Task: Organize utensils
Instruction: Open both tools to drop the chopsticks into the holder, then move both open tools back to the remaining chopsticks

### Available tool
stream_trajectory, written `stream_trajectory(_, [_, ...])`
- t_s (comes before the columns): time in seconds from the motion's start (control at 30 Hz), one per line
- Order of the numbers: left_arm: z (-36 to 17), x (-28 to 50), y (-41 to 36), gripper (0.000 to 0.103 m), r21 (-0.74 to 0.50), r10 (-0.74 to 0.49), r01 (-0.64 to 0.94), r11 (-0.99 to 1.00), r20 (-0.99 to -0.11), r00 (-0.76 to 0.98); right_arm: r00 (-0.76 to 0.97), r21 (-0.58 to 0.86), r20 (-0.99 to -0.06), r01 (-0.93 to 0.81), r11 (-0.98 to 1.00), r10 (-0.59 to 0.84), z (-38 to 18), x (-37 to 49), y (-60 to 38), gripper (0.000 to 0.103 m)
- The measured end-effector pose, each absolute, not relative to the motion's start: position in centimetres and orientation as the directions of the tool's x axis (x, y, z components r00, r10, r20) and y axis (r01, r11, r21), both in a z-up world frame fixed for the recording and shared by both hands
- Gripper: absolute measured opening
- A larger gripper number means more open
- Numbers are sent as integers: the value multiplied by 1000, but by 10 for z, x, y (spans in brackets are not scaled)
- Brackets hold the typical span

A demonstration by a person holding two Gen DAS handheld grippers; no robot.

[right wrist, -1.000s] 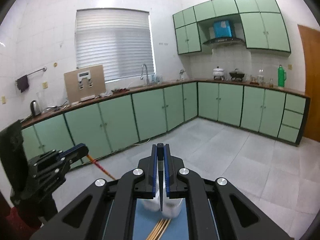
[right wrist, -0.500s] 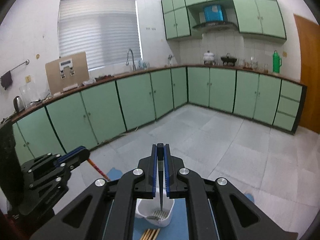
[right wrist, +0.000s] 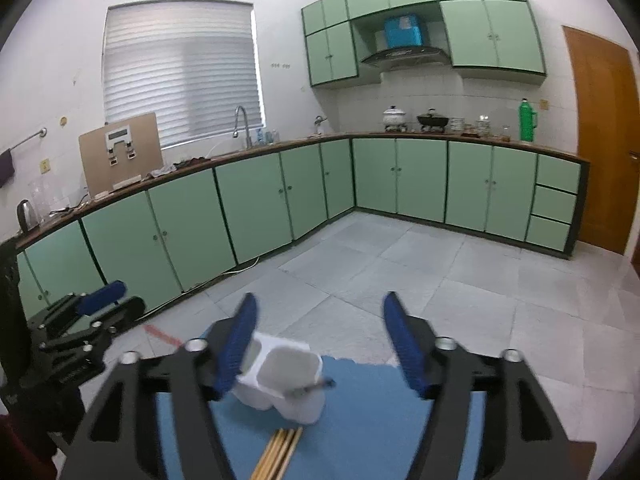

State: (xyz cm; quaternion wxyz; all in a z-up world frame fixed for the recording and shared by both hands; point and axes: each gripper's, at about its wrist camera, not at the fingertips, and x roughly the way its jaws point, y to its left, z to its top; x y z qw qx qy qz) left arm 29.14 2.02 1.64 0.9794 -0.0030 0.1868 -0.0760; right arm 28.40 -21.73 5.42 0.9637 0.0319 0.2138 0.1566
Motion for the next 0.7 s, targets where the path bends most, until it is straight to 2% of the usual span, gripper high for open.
stream_trajectory(0.07, [9, 274, 21, 62, -33, -149, 147, 989, -379, 913, 864, 119, -408, -269, 956, 294, 42, 259, -223, 79])
stream_trajectory(0.17, [-11, 247, 24, 65, -40, -149, 146, 988, -416, 897, 865, 110, -429, -238, 965, 262, 17, 227, -228, 84])
stream_trajectory(0.43, [-93, 192, 25, 67, -23, -123, 133, 991, -564, 817, 816, 120, -535, -184, 976, 219, -58, 165, -211, 86])
stream_trajectory(0.7, [-160, 171, 27, 67, 3, -92, 131, 991, -692, 716, 731, 127, -650, -165, 978, 208, -130, 130, -186, 85])
